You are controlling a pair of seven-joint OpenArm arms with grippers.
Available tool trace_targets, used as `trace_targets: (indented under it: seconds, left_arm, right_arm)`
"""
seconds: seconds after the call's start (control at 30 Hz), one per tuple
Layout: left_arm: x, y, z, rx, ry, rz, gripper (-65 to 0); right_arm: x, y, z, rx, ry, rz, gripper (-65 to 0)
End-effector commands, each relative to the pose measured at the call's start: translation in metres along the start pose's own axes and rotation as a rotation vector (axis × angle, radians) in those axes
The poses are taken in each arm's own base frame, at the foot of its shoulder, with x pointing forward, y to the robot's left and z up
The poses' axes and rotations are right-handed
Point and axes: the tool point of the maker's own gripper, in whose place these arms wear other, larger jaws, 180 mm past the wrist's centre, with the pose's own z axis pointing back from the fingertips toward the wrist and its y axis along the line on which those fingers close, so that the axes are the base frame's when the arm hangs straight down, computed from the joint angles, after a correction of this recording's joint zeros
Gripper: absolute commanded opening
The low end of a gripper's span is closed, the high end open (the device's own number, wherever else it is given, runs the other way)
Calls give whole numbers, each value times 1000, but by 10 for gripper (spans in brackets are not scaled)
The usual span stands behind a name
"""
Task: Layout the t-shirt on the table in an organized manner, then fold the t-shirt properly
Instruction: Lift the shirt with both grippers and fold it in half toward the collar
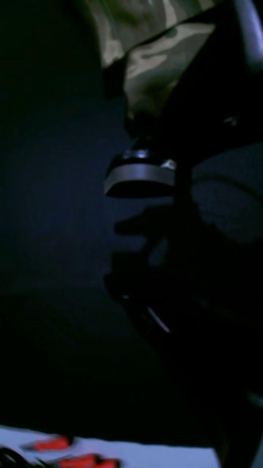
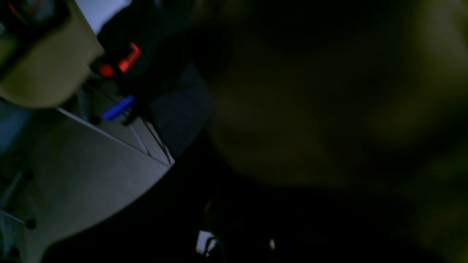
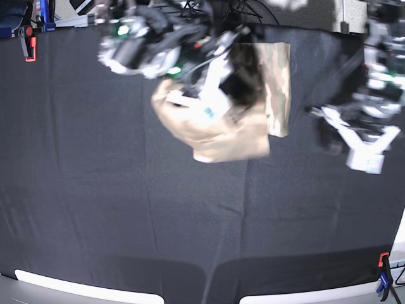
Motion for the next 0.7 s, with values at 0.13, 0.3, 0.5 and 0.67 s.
trace_targets:
  seconds: [0.13,0.3,0.5,0.67]
  left_arm:
    - [20,24,12,14,-62,47,-349]
    - [21,29,14,27,-68,56,-349]
    - [21,29,14,23,-70,50,-349]
    - [22,29,14,23,-71,50,-349]
  right_arm:
    - [21,12,-33,62,-52,-9,-650]
    - [28,14,-70,119,-31,-41,-650]
    - [12,7,-95,167,41,-73,-643]
    - [32,39,-89,365,-65,-122,-368]
